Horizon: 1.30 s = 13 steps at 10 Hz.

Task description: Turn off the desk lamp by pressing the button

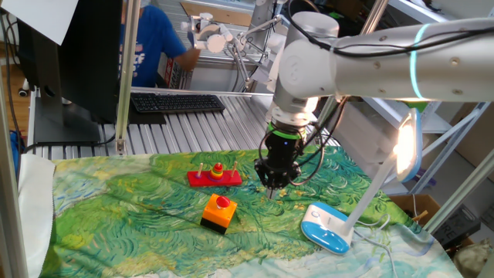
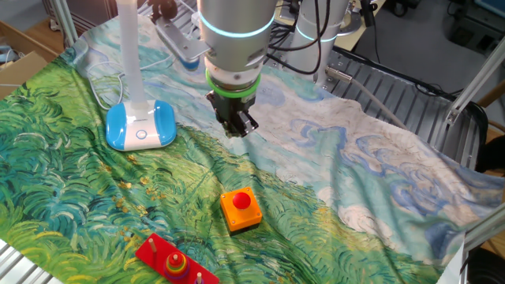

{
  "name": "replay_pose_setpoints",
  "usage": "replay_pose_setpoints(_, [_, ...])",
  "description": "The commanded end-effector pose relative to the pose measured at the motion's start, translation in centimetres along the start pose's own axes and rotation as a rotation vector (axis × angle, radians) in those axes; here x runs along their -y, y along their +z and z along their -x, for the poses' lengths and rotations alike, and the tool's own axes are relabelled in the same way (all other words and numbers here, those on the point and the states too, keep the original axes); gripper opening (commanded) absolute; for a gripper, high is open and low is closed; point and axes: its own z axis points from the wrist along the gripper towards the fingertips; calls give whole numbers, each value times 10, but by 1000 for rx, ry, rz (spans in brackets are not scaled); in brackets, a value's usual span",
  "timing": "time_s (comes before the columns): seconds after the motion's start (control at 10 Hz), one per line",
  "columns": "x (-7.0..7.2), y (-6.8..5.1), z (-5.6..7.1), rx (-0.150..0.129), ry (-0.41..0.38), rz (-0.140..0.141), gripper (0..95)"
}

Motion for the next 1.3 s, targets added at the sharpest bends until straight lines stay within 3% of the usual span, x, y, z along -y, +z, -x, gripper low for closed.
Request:
replay_pose_setpoints(0.1, [2, 4, -6, -17, 108, 0, 0])
replay_pose_setpoints(0.2, [2, 6, -7, -31, 132, 4, 0])
replay_pose_setpoints(0.8, [1, 8, -7, -33, 195, 4, 0])
replay_pose_setpoints(1.1, [1, 8, -8, -28, 193, 1, 0])
replay_pose_setpoints(1.3, [1, 8, -7, -6, 168, -17, 0])
